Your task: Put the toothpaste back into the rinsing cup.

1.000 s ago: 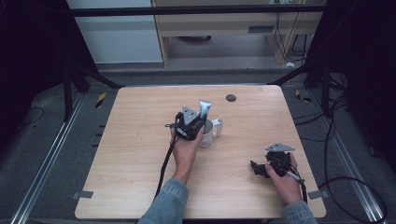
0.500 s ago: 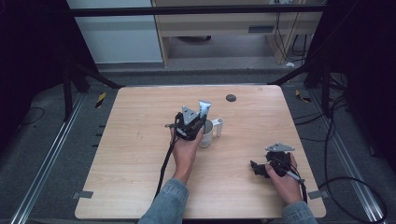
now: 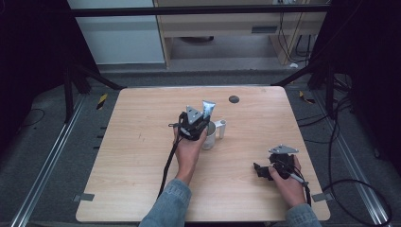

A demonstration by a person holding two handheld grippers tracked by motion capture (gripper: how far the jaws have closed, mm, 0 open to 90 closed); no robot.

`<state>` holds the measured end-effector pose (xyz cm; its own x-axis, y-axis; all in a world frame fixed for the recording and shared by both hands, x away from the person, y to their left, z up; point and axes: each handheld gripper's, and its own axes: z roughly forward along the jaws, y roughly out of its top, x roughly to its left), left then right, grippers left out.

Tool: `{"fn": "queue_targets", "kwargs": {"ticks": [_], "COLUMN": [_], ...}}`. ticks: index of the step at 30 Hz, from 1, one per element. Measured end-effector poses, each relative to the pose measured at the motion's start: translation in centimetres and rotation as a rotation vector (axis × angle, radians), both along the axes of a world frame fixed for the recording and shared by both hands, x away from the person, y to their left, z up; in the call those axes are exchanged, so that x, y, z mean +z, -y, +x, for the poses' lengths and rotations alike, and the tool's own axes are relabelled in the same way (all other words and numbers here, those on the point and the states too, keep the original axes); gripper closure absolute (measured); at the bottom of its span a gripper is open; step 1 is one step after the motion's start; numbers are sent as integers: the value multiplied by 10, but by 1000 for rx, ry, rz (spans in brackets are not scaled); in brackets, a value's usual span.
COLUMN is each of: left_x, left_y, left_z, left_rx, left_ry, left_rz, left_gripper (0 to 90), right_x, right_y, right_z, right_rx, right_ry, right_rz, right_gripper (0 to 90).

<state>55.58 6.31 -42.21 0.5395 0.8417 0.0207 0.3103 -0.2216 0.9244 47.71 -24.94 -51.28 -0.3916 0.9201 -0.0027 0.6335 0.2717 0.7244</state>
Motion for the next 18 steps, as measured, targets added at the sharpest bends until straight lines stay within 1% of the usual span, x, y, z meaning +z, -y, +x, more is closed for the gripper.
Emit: {"fn": "queue_targets", "kwargs": {"ticks": [4, 8, 9, 14, 18], "left_x": [0, 0, 1, 1, 2], "left_y": [1, 1, 1, 0, 1], "left_z": [0, 1, 1, 2, 0], "left_rx": [-2, 3, 4, 5, 6], "left_ry": [3, -4, -6, -7, 5], "left_rz": [4, 6, 12, 14, 14], "left_gripper": [771, 769, 767, 763, 750], "right_x": [0, 0, 0, 0, 0], "right_y": [0, 0, 0, 0, 0], "right_z": [0, 0, 0, 0, 0], "right_rx": [0, 0, 0, 0, 0], "right_ry": [0, 0, 0, 0, 0], "right_rz": [0, 0, 0, 1, 0], "right_gripper": [6, 6, 6, 6, 6]}}
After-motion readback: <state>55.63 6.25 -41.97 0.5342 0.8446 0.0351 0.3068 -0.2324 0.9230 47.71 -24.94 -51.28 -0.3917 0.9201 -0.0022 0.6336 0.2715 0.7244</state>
